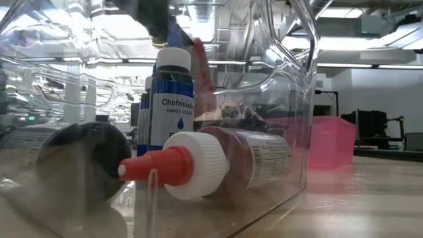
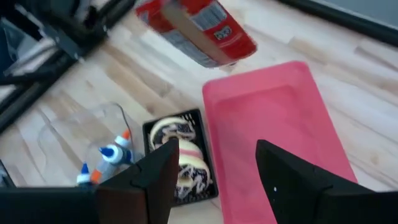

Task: Pick & Place Food Item
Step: Put the popcorn bag into the pink bin

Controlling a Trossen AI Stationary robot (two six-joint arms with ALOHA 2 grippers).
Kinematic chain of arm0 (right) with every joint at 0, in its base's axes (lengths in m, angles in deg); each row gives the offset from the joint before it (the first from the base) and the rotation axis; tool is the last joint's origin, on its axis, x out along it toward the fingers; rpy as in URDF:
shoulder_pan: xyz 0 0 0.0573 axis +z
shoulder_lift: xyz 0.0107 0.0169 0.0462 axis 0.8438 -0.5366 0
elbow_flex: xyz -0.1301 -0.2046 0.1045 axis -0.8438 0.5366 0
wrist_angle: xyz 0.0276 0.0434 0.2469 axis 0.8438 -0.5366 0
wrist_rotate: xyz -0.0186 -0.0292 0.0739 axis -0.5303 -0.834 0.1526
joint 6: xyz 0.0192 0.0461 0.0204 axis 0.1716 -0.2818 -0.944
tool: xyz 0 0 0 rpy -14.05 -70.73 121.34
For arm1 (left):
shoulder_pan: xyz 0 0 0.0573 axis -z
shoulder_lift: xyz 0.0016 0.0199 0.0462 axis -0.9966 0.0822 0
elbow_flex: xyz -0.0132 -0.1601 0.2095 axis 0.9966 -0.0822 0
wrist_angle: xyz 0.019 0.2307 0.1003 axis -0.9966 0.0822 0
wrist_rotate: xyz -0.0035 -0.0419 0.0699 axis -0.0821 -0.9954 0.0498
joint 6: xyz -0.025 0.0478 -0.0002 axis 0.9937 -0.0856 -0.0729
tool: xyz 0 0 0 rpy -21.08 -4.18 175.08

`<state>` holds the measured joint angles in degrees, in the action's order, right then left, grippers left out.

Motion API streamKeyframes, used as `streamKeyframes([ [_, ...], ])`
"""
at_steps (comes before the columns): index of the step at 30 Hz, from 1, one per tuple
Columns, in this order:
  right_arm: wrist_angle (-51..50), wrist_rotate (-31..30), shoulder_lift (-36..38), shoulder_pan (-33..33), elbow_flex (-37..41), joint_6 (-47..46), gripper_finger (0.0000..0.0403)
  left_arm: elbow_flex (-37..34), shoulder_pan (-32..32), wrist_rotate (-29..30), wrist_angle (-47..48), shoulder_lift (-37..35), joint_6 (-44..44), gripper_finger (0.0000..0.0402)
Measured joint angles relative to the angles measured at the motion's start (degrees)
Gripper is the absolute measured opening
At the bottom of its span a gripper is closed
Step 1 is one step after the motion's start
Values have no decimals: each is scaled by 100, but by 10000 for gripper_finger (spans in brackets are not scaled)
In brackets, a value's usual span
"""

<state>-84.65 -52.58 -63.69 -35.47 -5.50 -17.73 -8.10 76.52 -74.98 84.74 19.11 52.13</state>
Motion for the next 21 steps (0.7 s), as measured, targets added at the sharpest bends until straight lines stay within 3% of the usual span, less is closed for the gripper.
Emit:
streamKeyframes([
  [2,-24,-180,72,55,-2,-143,205,242,225,388,76,5,-25,0],
  [6,-93,-503,167,182,-3,-414,205,748,501,201,0,139,-28,0],
  [12,-194,-848,217,411,-4,-730,205,1186,721,-186,88,935,31,0],
  [21,-498,-1256,221,796,-7,-1477,205,1408,675,-55,35,1809,92,0],
])
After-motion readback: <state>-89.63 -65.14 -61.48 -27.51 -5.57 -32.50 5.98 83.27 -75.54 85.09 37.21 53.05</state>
